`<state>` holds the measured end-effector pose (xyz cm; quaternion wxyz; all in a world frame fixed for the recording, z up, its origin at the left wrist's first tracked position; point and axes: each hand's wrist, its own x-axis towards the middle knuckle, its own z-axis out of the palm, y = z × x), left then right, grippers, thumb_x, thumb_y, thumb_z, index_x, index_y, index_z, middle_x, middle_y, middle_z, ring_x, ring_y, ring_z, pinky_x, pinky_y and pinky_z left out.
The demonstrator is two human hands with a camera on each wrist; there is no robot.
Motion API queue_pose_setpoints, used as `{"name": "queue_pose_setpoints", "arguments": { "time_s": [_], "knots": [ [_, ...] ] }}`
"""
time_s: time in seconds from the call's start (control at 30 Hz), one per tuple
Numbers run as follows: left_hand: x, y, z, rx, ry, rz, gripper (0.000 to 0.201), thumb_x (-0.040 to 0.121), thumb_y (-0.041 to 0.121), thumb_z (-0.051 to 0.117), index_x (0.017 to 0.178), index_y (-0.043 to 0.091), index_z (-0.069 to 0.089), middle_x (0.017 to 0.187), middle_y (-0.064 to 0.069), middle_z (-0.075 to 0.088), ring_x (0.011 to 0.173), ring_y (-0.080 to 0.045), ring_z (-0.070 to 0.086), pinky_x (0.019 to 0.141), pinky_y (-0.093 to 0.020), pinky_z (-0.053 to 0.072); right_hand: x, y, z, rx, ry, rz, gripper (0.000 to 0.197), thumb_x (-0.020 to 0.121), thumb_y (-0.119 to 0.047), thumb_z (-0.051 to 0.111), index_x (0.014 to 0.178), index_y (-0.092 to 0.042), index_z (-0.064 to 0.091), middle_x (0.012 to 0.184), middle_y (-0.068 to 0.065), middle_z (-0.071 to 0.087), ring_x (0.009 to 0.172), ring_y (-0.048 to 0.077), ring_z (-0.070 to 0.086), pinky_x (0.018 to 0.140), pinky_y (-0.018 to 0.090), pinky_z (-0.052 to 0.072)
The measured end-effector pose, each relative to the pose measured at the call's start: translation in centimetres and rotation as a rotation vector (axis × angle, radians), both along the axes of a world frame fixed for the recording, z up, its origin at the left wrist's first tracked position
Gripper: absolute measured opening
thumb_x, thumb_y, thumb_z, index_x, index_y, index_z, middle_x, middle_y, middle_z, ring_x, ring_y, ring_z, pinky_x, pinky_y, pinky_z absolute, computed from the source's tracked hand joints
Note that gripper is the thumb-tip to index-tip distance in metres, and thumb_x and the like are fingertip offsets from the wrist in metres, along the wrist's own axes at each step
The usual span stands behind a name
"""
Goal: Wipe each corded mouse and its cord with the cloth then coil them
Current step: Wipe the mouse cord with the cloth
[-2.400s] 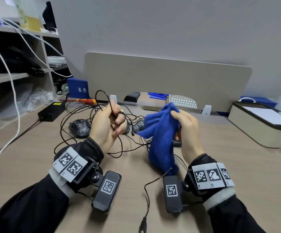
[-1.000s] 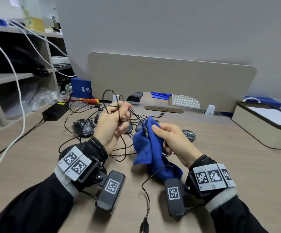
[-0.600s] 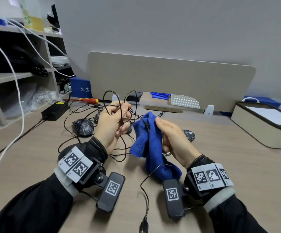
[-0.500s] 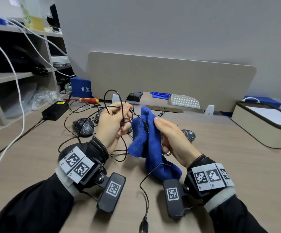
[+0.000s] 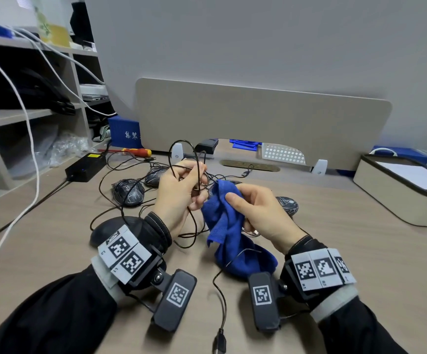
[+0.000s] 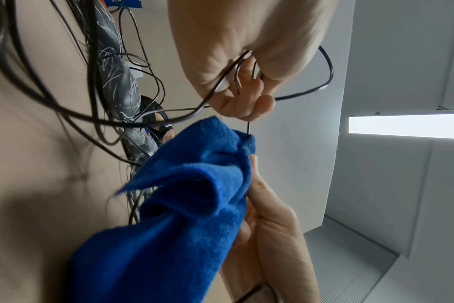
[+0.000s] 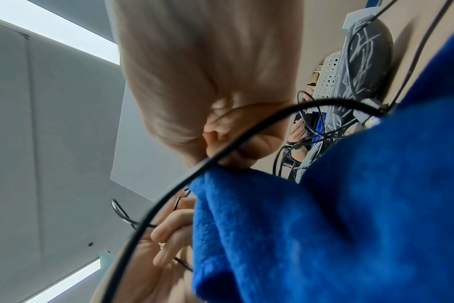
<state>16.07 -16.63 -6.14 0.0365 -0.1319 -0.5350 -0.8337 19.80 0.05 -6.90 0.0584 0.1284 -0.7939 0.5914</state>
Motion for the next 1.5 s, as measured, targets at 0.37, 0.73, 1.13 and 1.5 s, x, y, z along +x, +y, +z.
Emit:
{"name": "queue_pose_setpoints", "arguments": {
  "time_s": [0.37,0.73,1.13,1.5],
  "knots": [
    [0.2,0.6,-0.7,-0.129,0.004,-0.090,0.023,0.103,0.009,0.047,0.101,-0.007,0.064,0.062,-0.003,0.056,0.036,-0.011,0.039,0.032,-0.015,0.023,-0.1,-0.2,-0.1,-0.099,0.048,-0.123,0.027,0.103,-0.017,0.053,0.097,0.005,0.069,0.070,0.005,0.064,0.055,0.006,0.054,0.048,0.020,0.042],
    [0.5,0.5,-0.7,-0.152,0.022,-0.097,0.025,0.103,0.011,0.048,0.095,-0.001,0.069,0.064,-0.004,0.059,0.036,-0.012,0.041,0.033,-0.016,0.026,-0.3,0.0,-0.4,-0.118,0.044,-0.201,0.020,0.099,-0.014,0.059,0.094,0.003,0.068,0.066,0.002,0.060,0.049,0.007,0.049,0.041,0.019,0.037],
    [0.6,0.0,0.0,0.055,-0.059,-0.102,0.025,0.102,0.010,0.043,0.084,0.004,0.059,0.067,-0.010,0.050,0.036,-0.013,0.040,0.035,-0.014,0.027,-0.1,0.7,0.9,-0.513,-0.047,-0.336,0.056,0.105,-0.043,0.043,0.085,0.001,0.071,0.053,0.008,0.057,0.034,0.013,0.040,0.035,0.019,0.028],
    [0.4,-0.1,-0.1,0.006,-0.040,-0.012,0.027,0.104,0.012,0.044,0.086,0.002,0.062,0.060,-0.003,0.052,0.036,-0.013,0.041,0.034,-0.015,0.026,-0.2,0.5,0.4,-0.435,-0.041,-0.212,0.049,0.103,-0.045,0.046,0.091,-0.010,0.077,0.075,0.018,0.055,0.047,0.017,0.039,0.039,0.022,0.026]
  ]
}}
